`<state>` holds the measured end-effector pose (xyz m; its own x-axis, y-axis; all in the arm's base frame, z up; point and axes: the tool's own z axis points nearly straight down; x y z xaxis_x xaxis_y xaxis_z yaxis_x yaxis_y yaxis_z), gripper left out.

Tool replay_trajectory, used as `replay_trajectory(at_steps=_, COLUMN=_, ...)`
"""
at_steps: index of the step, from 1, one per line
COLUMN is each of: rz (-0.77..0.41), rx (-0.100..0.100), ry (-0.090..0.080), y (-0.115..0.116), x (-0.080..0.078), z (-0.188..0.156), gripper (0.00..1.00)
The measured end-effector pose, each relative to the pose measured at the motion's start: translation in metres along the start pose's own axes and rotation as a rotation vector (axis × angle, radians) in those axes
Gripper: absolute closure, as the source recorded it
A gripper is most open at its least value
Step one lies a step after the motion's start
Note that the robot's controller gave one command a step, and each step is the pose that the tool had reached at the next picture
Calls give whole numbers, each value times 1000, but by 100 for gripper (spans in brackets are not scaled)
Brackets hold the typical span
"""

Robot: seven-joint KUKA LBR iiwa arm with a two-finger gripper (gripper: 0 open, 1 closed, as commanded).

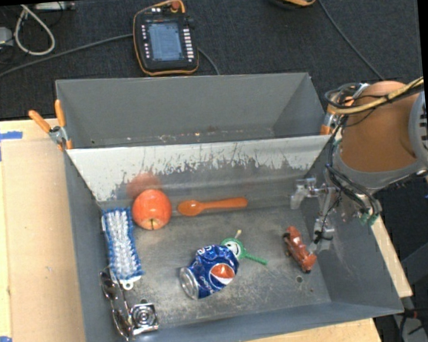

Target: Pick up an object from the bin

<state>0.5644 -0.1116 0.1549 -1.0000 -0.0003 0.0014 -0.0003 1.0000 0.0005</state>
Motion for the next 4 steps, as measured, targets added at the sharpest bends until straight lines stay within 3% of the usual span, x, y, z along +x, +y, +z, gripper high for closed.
replay_trajectory(at_steps=1, rz=-108, rx=-4, ry=11, y=8, x=17, z=69, gripper=0)
replay_trajectory(at_steps=2, rz=-83, rx=1, ry=-5, y=21, x=15, z=86, gripper=100)
replay_trajectory(at_steps=3, rz=-85, rx=1, ry=-5, y=21, x=15, z=86, gripper=100)
replay_trajectory(at_steps=4, rz=-101, rx=1, ry=-10, y=18, x=6, z=31, gripper=100)
